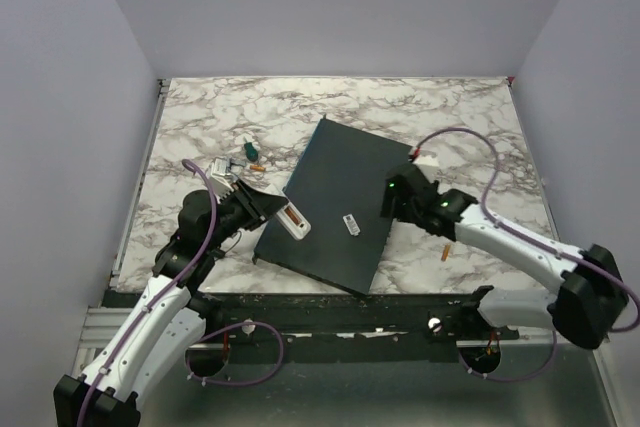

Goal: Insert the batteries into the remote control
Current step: Place the battery cover at the center of the board, then pick up the battery from the center of the board.

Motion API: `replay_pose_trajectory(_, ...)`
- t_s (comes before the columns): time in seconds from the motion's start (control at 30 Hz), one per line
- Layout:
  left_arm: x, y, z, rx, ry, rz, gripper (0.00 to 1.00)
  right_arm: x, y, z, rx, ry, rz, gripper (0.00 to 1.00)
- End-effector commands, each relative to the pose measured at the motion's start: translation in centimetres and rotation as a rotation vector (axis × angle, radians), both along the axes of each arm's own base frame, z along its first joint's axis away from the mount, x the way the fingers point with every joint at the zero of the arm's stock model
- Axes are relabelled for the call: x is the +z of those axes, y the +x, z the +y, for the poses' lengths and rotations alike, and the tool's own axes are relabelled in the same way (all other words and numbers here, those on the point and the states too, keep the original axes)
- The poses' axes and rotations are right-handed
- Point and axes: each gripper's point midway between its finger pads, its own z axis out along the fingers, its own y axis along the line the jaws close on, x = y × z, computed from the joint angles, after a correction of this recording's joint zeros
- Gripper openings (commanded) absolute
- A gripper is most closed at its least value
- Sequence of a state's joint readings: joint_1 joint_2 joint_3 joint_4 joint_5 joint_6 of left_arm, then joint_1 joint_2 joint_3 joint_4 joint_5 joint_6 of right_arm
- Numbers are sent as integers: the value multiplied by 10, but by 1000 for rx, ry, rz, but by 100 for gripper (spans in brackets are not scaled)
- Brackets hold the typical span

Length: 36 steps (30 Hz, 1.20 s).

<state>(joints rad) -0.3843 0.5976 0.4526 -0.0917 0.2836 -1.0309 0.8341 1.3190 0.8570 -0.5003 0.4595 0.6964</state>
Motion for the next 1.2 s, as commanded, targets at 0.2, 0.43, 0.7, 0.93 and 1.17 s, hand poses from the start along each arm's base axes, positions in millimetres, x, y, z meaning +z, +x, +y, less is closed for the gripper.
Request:
replay_pose_trajectory(0.2, 30, 0, -5, -45, -40, -93, 0, -10, -32, -121, -423, 10, 250, 72)
replay_pose_trajectory(0.43, 38, 0, -12, -90, -45, -101, 0, -7, -36, -142, -502, 22, 369, 73)
replay_pose_trajectory(0.7, 36, -1, -18, -124, -74, -127, 0, -17, -46, -136, -631, 163, 358, 74)
replay_pose_trajectory(0.93, 37, 0, -21, -148, -60, -143, 0, -43, -57, -139, -697, 186, 370, 75)
replay_pose_trajectory(1.17, 37, 4, -24, -158, -71, -141, 0, -49, -60, -149, -758, 165, 340, 75)
